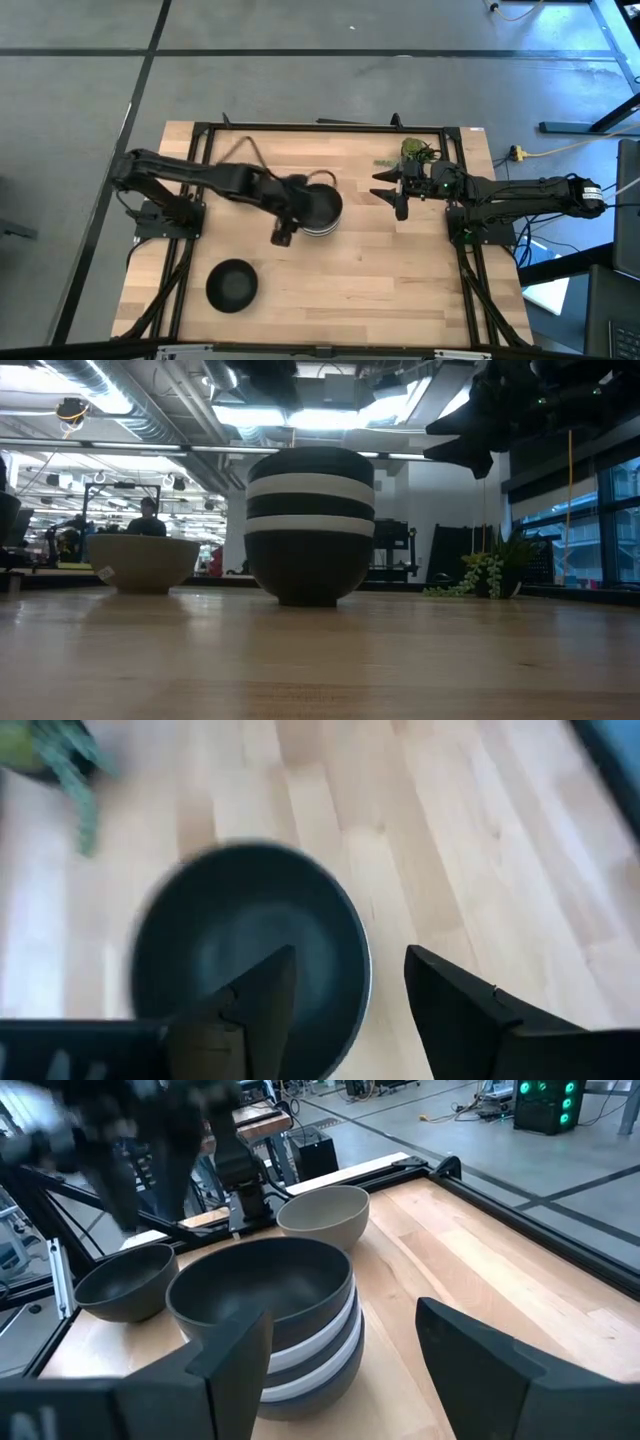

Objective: Nest bowls inside each other
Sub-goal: Stack the gray bowl on top of the black bowl

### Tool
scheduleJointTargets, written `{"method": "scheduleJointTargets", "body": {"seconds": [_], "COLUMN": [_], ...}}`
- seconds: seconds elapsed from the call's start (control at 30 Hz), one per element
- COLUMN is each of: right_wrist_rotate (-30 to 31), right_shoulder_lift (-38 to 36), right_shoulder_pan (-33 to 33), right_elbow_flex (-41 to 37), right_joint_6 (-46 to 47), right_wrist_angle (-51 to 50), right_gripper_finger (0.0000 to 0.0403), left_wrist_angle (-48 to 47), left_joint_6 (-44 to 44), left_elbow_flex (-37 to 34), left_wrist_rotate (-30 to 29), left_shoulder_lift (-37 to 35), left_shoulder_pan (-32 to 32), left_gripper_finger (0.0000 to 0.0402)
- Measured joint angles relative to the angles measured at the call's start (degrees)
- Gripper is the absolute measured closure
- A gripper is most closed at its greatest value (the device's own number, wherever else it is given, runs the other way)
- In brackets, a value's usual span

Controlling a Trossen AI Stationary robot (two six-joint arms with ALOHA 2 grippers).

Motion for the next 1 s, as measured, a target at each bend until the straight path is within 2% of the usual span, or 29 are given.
{"method": "scheduleJointTargets", "body": {"seconds": [0.17, 0.23, 0.43, 0.53, 0.63, 0.77, 0.9, 1.0], "right_wrist_rotate": [0.0, 0.0, 0.0, 0.0, 0.0, 0.0, 0.0, 0.0], "right_shoulder_lift": [0.0, 0.0, 0.0, 0.0, 0.0, 0.0, 0.0, 0.0], "right_shoulder_pan": [0.0, 0.0, 0.0, 0.0, 0.0, 0.0, 0.0, 0.0], "right_elbow_flex": [0.0, 0.0, 0.0, 0.0, 0.0, 0.0, 0.0, 0.0], "right_joint_6": [0.2, 0.2, 0.2, 0.3, 0.3, 0.4, 0.4, 0.3], "right_wrist_angle": [-0.4, -0.4, -0.5, -0.5, -0.5, -0.5, -0.5, -0.5], "right_gripper_finger": [0.0155, 0.0155, 0.0155, 0.0155, 0.0155, 0.0155, 0.0155, 0.0155], "left_wrist_angle": [-3.8, -8.3, -24.8, -29.2, -29.8, -30.3, -29.4, -23.1], "left_joint_6": [-2.5, -5.3, -20.2, -29.2, -35.5, -39.6, -39.2, -38.8], "left_elbow_flex": [0.0, 0.1, 0.1, 0.0, -1.1, -6.2, -13.9, -19.6], "left_wrist_rotate": [-0.3, -0.8, -5.7, -7.4, -7.2, -6.9, -5.2, -2.0], "left_shoulder_lift": [-7.5, -9.9, -12.8, -12.7, -12.3, -12.3, -12.3, -12.3], "left_shoulder_pan": [1.7, 2.7, 5.0, 6.0, 7.0, 9.2, 11.3, 12.3], "left_gripper_finger": [0.0216, 0.0216, 0.0216, 0.0217, 0.0218, 0.0216, 0.0218, 0.0217]}}
